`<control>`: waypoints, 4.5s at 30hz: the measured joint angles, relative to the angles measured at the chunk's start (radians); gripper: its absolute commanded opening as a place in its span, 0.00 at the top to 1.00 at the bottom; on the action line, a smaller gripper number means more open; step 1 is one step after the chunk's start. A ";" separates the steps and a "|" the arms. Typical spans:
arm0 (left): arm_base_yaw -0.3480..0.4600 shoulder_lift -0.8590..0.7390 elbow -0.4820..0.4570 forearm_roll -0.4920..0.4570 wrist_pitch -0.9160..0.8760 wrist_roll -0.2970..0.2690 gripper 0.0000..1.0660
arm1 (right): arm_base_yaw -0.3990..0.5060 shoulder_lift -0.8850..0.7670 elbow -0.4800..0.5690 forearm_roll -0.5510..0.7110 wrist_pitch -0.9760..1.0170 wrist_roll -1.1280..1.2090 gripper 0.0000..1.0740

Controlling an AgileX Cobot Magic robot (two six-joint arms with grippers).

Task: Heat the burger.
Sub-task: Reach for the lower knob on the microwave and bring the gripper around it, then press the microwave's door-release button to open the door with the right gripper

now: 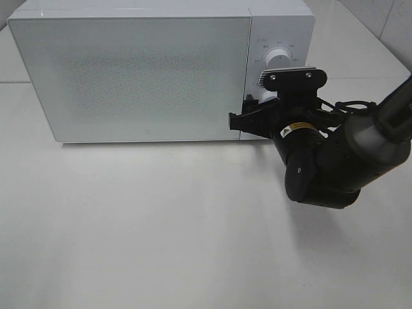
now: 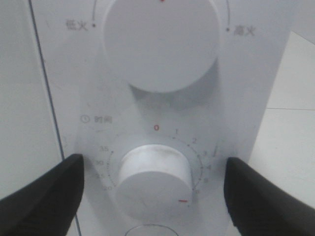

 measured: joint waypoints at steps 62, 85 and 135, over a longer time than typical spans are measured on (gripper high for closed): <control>0.000 0.000 0.000 0.000 0.000 0.000 0.08 | -0.010 0.006 0.017 -0.078 -0.019 1.443 1.00; 0.000 0.000 0.000 0.000 0.000 0.000 0.08 | -0.010 0.006 0.017 -0.075 -0.022 1.772 1.00; 0.000 0.000 0.000 0.000 0.000 0.000 0.08 | -0.001 -0.162 0.261 -0.172 -0.038 1.412 0.29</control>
